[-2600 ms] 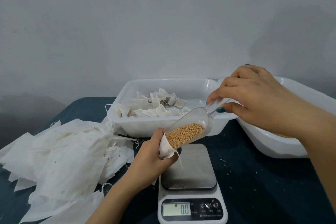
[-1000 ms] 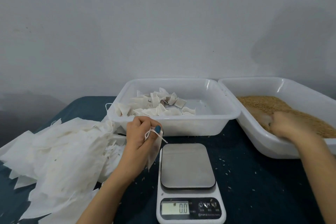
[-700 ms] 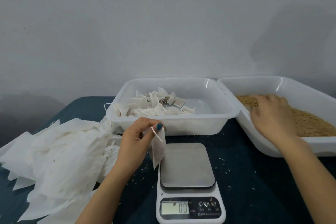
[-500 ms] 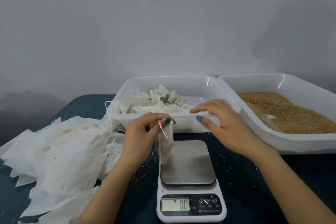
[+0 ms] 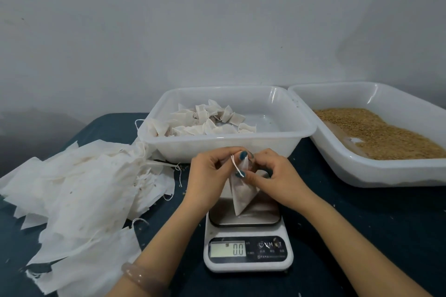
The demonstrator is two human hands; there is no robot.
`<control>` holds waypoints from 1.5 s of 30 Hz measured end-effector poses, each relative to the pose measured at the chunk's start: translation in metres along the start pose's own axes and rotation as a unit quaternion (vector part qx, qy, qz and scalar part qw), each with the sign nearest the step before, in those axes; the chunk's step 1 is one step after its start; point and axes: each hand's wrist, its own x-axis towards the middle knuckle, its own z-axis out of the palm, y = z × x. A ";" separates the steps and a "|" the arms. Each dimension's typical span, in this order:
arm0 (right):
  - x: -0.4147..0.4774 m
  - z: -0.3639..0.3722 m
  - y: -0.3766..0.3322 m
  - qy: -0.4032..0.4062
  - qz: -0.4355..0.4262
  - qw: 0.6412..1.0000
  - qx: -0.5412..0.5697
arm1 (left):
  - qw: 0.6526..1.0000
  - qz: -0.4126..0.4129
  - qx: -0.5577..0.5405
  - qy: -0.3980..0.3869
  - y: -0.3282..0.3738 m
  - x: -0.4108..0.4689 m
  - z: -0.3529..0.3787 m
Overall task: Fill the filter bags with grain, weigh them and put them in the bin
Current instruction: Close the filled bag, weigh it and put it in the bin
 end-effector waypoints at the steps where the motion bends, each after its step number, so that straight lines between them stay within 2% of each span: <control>1: 0.000 0.001 0.001 -0.001 -0.005 1.000 -0.011 | 1.000 -0.003 0.008 -0.004 -0.002 0.000 -0.001; 8: 0.000 0.003 0.009 0.022 -0.011 0.999 -0.032 | 1.000 -0.028 0.011 0.005 -0.012 -0.001 -0.014; 12: 0.001 0.002 0.020 0.073 0.007 0.997 -0.024 | 0.999 -0.022 0.037 0.007 -0.016 -0.002 -0.016; 17: 0.000 -0.001 0.029 0.166 -0.014 0.982 -0.088 | 0.997 -0.010 0.065 0.029 -0.018 -0.003 -0.021; 21: 0.000 -0.003 0.036 0.220 0.010 0.974 -0.057 | 0.995 -0.025 0.072 0.063 -0.021 -0.003 -0.027; 36: -0.003 -0.001 0.036 0.213 0.019 0.974 -0.077 | 0.988 -0.076 0.079 0.106 -0.030 0.001 -0.035; 40: -0.003 0.000 0.035 0.218 0.011 0.972 -0.081 | 0.980 -0.084 0.153 0.093 -0.031 0.001 -0.038; 43: -0.003 0.000 0.036 0.216 0.014 0.972 -0.087 | 0.957 -0.037 0.285 0.040 -0.032 0.001 -0.038; 45: -0.005 -0.001 0.036 0.214 0.019 0.972 -0.094 | 0.949 -0.001 0.315 0.006 -0.031 0.001 -0.036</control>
